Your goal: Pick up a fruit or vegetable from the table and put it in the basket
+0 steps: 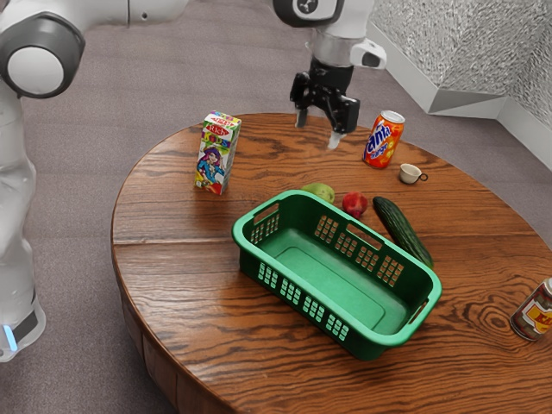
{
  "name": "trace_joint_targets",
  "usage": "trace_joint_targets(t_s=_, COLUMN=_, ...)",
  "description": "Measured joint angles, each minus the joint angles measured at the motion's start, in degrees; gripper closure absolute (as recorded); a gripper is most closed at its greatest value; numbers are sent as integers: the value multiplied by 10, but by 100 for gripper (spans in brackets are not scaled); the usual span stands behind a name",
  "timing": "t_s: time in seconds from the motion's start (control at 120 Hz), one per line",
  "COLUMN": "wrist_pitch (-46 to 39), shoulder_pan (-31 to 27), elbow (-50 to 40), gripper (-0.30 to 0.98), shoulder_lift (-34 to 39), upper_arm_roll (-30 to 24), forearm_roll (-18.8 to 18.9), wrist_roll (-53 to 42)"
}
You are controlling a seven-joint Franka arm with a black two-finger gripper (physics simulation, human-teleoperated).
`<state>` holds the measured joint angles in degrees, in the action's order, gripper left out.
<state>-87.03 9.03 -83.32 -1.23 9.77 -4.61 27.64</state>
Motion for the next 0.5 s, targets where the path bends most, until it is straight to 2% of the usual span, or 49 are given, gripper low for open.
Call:
trace_joint_targets(t_s=0.242, wrist_pitch=19, shoulder_pan=-25, elbow=5, gripper=0, shoulder_lift=5, upper_arm_roll=11, forearm_roll=-19, wrist_roll=344)
trace_joint_targets(t_s=0.375, wrist_pitch=26, shoulder_pan=-55, elbow=5, gripper=0, shoulder_lift=-1, upper_arm_roll=8, forearm_roll=-23, wrist_roll=479)
trace_joint_targets(t_s=0.5, wrist_pitch=23, shoulder_pan=-87, elbow=32, gripper=0, shoulder_lift=-52, upper_arm_roll=6, forearm_roll=-24, wrist_roll=579)
